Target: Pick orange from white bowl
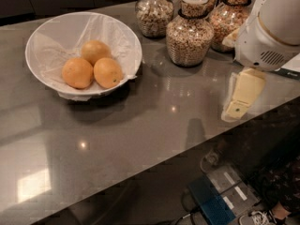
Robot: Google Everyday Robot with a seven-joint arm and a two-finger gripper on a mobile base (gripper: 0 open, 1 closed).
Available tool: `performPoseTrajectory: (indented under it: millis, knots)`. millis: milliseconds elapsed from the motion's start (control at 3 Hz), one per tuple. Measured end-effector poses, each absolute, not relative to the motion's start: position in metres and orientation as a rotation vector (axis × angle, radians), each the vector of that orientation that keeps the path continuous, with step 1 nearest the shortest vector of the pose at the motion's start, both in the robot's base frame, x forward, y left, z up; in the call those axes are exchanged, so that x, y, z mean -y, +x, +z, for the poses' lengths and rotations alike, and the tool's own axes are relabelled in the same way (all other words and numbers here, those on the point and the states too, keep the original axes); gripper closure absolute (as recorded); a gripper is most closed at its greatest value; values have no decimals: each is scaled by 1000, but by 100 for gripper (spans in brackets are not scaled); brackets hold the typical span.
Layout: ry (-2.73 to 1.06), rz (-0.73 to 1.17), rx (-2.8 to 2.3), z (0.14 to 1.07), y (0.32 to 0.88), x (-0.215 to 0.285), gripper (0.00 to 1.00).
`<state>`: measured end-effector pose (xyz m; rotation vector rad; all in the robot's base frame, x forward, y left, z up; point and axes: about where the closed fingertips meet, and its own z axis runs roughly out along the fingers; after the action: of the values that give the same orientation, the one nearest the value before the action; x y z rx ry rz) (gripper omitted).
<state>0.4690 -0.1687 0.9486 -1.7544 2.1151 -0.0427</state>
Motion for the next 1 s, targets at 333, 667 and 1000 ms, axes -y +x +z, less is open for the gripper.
performPoseTrajectory:
  millis: [333, 667, 1000]
  knots:
    - [-1816, -19, -2002, 954, 484, 136, 0]
    - [-1815, -18, -2002, 954, 484, 136, 0]
    - [-1775, 21, -1984, 952, 492, 126, 0]
